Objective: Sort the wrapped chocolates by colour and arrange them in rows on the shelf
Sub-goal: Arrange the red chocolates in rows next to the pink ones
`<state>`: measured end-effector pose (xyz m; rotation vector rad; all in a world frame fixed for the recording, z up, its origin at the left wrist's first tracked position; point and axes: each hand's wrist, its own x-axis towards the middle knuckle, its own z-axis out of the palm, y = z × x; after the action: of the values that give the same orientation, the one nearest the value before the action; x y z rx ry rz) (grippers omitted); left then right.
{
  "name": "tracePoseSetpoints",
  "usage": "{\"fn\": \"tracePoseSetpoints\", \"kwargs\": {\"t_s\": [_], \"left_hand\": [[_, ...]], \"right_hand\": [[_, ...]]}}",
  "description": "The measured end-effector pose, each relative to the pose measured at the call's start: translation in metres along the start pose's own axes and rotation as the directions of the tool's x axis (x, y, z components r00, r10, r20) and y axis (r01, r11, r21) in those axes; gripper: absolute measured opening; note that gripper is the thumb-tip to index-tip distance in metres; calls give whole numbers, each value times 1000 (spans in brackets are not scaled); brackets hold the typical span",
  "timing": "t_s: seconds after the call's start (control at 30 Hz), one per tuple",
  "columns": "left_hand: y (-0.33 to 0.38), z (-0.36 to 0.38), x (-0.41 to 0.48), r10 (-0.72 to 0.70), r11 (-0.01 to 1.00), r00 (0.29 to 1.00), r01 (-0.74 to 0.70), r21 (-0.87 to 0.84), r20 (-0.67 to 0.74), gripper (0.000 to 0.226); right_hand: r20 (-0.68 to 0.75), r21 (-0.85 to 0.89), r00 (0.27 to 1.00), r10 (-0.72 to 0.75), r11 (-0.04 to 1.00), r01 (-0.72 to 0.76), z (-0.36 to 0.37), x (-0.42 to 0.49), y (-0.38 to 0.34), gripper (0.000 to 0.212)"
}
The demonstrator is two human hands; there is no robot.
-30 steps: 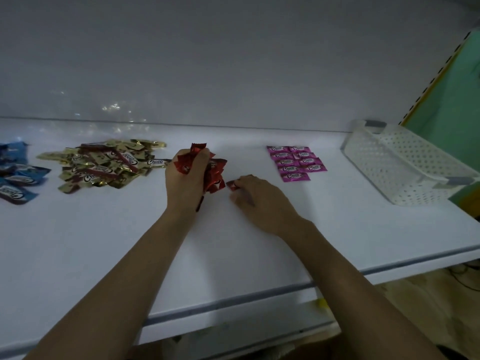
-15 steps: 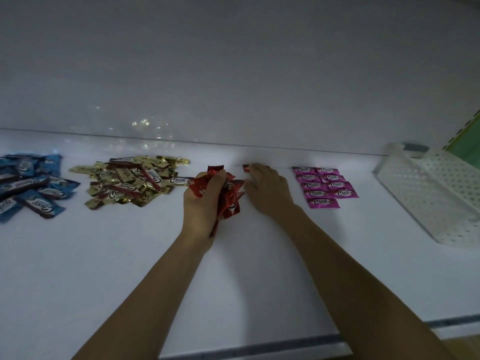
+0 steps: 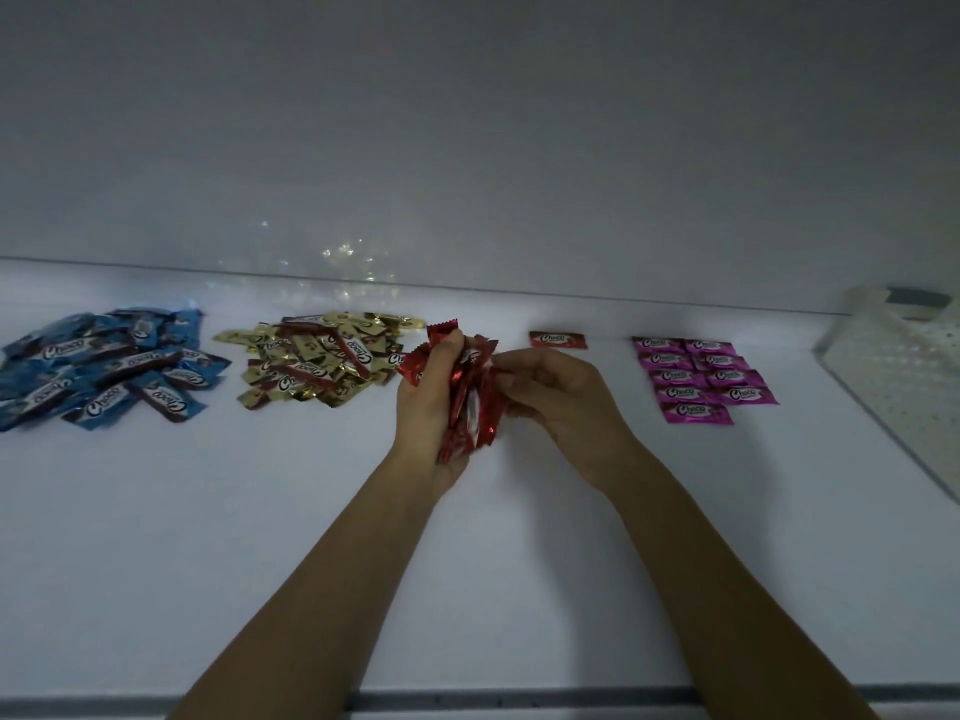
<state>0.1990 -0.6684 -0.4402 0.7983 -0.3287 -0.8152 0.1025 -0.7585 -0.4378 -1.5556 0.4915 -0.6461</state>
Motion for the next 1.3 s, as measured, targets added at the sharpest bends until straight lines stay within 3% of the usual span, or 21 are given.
{"fn": "tracePoseSetpoints", "kwargs": {"t_s": [0.1,0.17,0.23,0.3,0.37,0.43,0.47,0.53,0.57,0.63,0.77,0.83,0.93,1.03,1.13,1.3], "left_hand": [[0,1,3,-4,999,999,5,40,-36,36],[-1,1,4,-32,999,999,34,31,-40,30],[-1,0,5,-53,998,998,54,23,-39,26],[-1,-2,6,-57,998,998,58,31,-40,25],[-3,-3,6,-47,998,998,49,41,-37,26],[-3,-3,7,-40,998,998,42,43,-39,25],[-3,-3,8,-46,998,998,49,50,-47,26],[-2,-4,8,-65,995,995,70,71,-73,27],[-1,-3,7,-69,996,995,73,60,-74,27],[0,-1,7,-77,997,994,79,19,-76,26],[-1,0,6,-59,997,995,62,37,-78,26],[-2,0,6,-50,998,996,53,45,-73,26],[-1,-1,6,-35,998,997,39,49,-75,25],[0,-4,7,-58,998,995,58,-7,-79,26],[1,-5,7,-109,993,992,106,-45,-67,28],[0,-7,8,-91,995,994,88,-55,-53,25]], "right_hand": [[-138,107,990,26,994,-11,-12,4,2,18],[-290,61,957,13,998,5,-21,8,5,17],[-416,-153,908,-51,988,-15,-29,12,16,18],[-430,-475,890,-153,876,-79,-31,14,23,11],[-366,-712,875,-317,701,-44,-25,3,12,22],[-246,-713,855,-455,683,158,-9,-25,-14,30],[-120,-682,869,-480,676,279,4,-48,-26,34],[223,-698,883,-412,565,440,34,-99,-35,39],[367,-739,854,-369,442,508,45,-117,-30,40],[452,-786,842,-294,315,532,52,-132,-12,35],[380,-829,898,-224,348,437,48,-113,7,39],[354,-854,907,-230,317,414,47,-104,11,39],[289,-888,911,-293,274,370,37,-80,17,24],[240,-881,933,-268,344,325,23,-51,16,20],[192,-906,946,-263,323,274,16,-28,13,22],[-57,-794,921,-384,577,192,1,-19,20,25]]}}
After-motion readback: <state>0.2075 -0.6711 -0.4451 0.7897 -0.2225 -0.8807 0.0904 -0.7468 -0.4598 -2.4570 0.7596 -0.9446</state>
